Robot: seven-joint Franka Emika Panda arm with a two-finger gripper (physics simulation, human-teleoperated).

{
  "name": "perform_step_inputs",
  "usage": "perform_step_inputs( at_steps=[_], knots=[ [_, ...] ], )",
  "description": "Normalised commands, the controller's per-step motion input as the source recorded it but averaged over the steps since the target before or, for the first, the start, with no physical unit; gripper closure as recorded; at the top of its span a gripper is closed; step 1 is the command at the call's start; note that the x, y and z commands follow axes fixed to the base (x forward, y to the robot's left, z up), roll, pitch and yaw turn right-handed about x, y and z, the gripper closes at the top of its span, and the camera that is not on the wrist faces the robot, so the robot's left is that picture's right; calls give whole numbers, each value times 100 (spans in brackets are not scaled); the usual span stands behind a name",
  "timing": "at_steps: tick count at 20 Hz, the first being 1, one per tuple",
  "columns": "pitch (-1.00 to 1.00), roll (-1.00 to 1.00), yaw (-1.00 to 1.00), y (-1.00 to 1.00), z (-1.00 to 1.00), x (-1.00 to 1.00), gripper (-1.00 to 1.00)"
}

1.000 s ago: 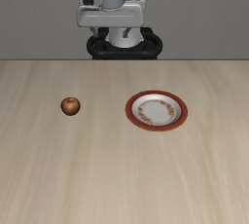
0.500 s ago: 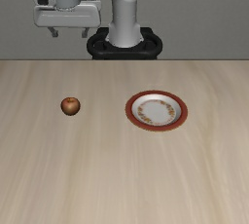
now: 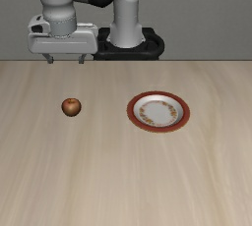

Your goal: Pick the apple on the table and place it on the plate

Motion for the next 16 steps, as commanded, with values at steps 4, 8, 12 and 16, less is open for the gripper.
perform_step_inputs(
  at_steps=[4, 8, 12, 16],
  knots=[
    [0, 0, 0, 0, -100, 0, -100],
    [0, 0, 0, 0, -100, 0, -100],
    [0, 0, 0, 0, -100, 0, -100],
    [0, 0, 0, 0, -75, 0, 100]
  ],
)
